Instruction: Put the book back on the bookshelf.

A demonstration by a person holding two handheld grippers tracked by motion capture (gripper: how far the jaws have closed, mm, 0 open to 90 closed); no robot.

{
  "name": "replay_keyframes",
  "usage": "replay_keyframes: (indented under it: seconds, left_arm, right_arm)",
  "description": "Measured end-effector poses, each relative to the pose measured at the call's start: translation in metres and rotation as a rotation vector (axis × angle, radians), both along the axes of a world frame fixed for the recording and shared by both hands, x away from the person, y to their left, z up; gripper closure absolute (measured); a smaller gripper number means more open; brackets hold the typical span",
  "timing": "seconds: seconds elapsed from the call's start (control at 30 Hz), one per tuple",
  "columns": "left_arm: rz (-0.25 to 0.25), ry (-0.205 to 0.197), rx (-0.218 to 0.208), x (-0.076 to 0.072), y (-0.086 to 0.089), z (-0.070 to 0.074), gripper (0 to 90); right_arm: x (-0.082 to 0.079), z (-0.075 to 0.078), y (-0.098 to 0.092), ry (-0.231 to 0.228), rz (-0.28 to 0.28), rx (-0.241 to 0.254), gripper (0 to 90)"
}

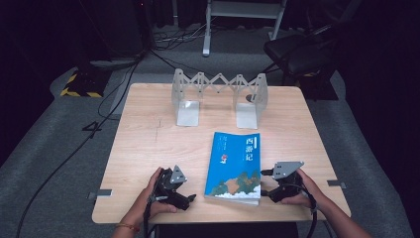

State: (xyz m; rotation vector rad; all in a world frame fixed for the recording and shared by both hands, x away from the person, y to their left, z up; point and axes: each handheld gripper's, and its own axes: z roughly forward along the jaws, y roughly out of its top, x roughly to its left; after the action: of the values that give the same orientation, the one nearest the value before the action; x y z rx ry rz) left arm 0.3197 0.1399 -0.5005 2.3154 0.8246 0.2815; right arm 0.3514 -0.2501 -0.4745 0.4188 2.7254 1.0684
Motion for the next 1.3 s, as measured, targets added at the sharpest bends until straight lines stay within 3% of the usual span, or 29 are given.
replay_keyframes:
  seconds: [0.03, 0.07, 0.1, 0.17, 0.2, 0.27, 0.37, 0.57, 0.7, 0.73, 0.8, 0.87, 0.93, 1.03, 1.2, 1.27, 1.3]
  left_arm:
    - [0.001, -0.010, -0.009, -0.001, 0.001, 0.003, 16.0]
    - [0.001, -0.014, -0.020, -0.001, 0.001, 0.005, 21.8]
    - [-0.012, -0.035, -0.040, -0.004, 0.000, 0.013, 14.2]
    - [-0.031, -0.054, -0.051, -0.007, -0.002, 0.018, 16.7]
    - [-0.033, -0.060, -0.063, -0.009, -0.006, 0.023, 20.7]
    - [-0.083, -0.104, -0.063, -0.017, -0.021, 0.035, 16.8]
    - [-0.127, -0.128, -0.073, -0.024, -0.035, 0.043, 17.5]
    - [-0.199, -0.126, -0.119, -0.031, -0.077, 0.050, 19.7]
    - [-0.233, -0.118, -0.088, -0.034, -0.101, 0.045, 20.2]
    - [-0.233, -0.118, -0.088, -0.034, -0.101, 0.045, 20.6]
    - [-0.236, -0.117, -0.054, -0.034, -0.118, 0.039, 23.3]
    - [-0.220, -0.160, -0.022, -0.035, -0.128, 0.036, 20.6]
    - [-0.199, -0.171, -0.020, -0.035, -0.130, 0.035, 24.6]
    - [-0.123, -0.175, -0.060, -0.027, -0.134, 0.033, 31.0]
    - [-0.094, -0.198, -0.062, -0.025, -0.131, 0.034, 41.4]
    - [-0.087, -0.187, -0.097, -0.023, -0.124, 0.036, 58.0]
    - [-0.087, -0.187, -0.097, -0.023, -0.124, 0.036, 59.4]
  right_arm:
    - [0.000, 0.001, 0.002, -0.007, -0.002, 0.002, 29.1]
    - [0.001, 0.005, 0.001, 0.002, -0.019, 0.039, 28.6]
    - [0.001, 0.007, 0.001, 0.000, -0.026, 0.052, 28.5]
    - [0.001, 0.010, 0.001, -0.005, -0.029, 0.059, 28.5]
    - [0.002, 0.012, 0.002, -0.007, -0.037, 0.071, 28.5]
    - [0.002, 0.016, 0.003, -0.010, -0.043, 0.077, 28.2]
    - [0.003, 0.020, 0.005, -0.011, -0.057, 0.096, 28.2]
    - [0.006, 0.034, 0.015, -0.029, -0.090, 0.131, 28.2]
    - [0.009, 0.040, 0.023, -0.047, -0.095, 0.145, 27.5]
    - [0.009, 0.040, 0.023, -0.047, -0.095, 0.145, 27.5]
    - [0.012, 0.042, 0.026, -0.047, -0.101, 0.154, 26.9]
    - [0.013, 0.042, 0.028, -0.051, -0.105, 0.155, 25.5]
    - [0.013, 0.041, 0.029, -0.055, -0.107, 0.155, 25.2]
    - [0.014, 0.039, 0.028, -0.052, -0.115, 0.172, 23.0]
    - [0.014, 0.038, 0.028, -0.052, -0.119, 0.183, 22.1]
    - [0.015, 0.038, 0.028, -0.050, -0.121, 0.195, 21.3]
    - [0.015, 0.038, 0.028, -0.050, -0.124, 0.198, 21.3]
